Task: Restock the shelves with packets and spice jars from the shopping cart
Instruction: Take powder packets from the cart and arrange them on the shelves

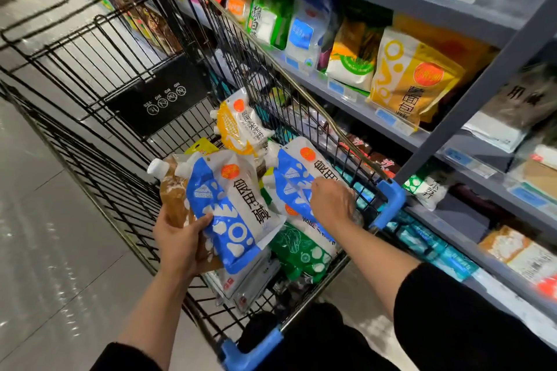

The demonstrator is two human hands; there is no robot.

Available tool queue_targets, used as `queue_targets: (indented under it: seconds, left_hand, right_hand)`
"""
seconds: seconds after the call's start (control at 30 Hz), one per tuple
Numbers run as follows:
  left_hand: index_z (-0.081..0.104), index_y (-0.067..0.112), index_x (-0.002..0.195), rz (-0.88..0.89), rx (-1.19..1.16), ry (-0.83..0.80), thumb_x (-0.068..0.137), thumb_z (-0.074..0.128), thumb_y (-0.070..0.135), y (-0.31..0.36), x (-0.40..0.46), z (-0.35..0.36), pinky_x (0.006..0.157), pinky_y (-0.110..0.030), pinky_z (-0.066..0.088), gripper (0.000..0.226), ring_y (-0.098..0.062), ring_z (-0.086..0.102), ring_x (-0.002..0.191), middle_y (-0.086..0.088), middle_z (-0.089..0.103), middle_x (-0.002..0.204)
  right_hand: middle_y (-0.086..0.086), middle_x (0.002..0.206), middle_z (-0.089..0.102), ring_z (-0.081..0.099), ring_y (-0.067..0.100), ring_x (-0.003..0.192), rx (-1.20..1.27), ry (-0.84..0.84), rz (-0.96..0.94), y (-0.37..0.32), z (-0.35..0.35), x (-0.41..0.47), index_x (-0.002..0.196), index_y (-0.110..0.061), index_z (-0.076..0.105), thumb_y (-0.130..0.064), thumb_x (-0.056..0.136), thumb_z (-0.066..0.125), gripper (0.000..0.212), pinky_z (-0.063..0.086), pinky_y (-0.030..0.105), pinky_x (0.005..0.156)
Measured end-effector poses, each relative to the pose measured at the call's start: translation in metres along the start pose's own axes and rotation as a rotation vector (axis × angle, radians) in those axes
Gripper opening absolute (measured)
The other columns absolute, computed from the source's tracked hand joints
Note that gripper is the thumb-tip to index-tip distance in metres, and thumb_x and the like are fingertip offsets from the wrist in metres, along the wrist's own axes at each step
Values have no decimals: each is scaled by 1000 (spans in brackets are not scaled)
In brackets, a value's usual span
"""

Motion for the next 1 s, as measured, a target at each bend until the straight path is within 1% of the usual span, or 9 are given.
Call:
queue_targets:
  seconds: [0.03, 0.2, 0.3, 0.37, 0.47, 0.7, 0.8, 0.93, 1.0]
  left_hand:
    - [56, 15, 107, -4, -2, 4, 76, 72, -11, -1, -2, -1, 52, -22, 56, 43, -8, 72, 71, 0, 70, 95]
    - [57, 18, 103, -2, 10, 10, 76, 72, -10, 0, -10, -2, 51, -21, 55, 42, -6, 72, 70, 2, 70, 93]
    - [56, 14, 110, 4, 25, 7, 75, 73, -10, -2, -15, 1, 51, -20, 54, 46, -5, 72, 71, 1, 69, 96]
    - [55, 11, 114, 4, 30, 4, 74, 73, -10, -2, -17, 2, 52, -19, 54, 49, -5, 72, 72, 1, 69, 96]
    - [55, 12, 114, 15, 44, -2, 75, 73, -10, 1, -20, 1, 53, -19, 55, 48, -5, 72, 73, 1, 69, 97]
    - [56, 20, 95, -19, -51, 104, 76, 72, -8, 14, -24, -22, 46, -22, 55, 38, -6, 71, 65, 11, 73, 75]
    - [55, 28, 88, 12, -104, 80, 75, 73, -7, 32, -23, -24, 48, -23, 55, 42, -5, 71, 64, 10, 72, 76]
    - [60, 26, 92, 60, -146, -71, 74, 76, -4, 62, -19, -13, 68, -47, 59, 38, -23, 73, 85, 3, 74, 92]
    - [59, 23, 93, 69, -184, -192, 75, 73, -7, 81, -23, 5, 64, -45, 58, 38, -20, 73, 77, 1, 74, 91]
  right_hand:
    - [15, 123, 54, 49, 32, 113, 37, 2, 34, 5, -1, 4, 120, -10, 52, -25, 94, 51, 30, 37, 39, 92]
    - [21, 152, 13, 18, 37, 139, 215, -257, 225, 14, 13, 16, 151, -21, 2, -38, 85, 67, 94, 27, 44, 108]
    - [20, 149, 24, 24, 35, 135, 158, -262, 264, 19, 10, 22, 151, -18, -6, -51, 73, 74, 116, 31, 47, 102]
    - [17, 143, 35, 32, 34, 130, 115, -256, 269, 15, 11, 17, 149, -12, 9, -62, 58, 79, 125, 31, 47, 98]
    - [14, 137, 44, 37, 31, 129, 119, -248, 164, -4, 23, -4, 135, -10, 39, -58, 54, 83, 104, 29, 44, 102]
    - [8, 111, 62, 59, 30, 104, 582, -133, 22, -25, 4, -16, 115, -13, 50, -18, 78, 73, 44, 50, 37, 80]
    - [2, 103, 59, 57, 22, 93, 769, 10, -46, -34, -34, -26, 114, -10, 50, -15, 82, 70, 39, 45, 33, 74]
    - [4, 106, 60, 60, 16, 88, 940, 256, -71, -31, -92, -50, 117, -9, 47, -15, 83, 69, 41, 48, 34, 73]
    - [2, 103, 62, 60, 12, 84, 982, 363, -39, -19, -118, -70, 115, -11, 48, -18, 86, 67, 36, 50, 34, 71]
Point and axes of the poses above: each hand's wrist, its own x-axis towards the middle knuckle, its own z-axis out of the palm, y = z × x, the point moved 4 cm from there along x, towards the middle knuckle
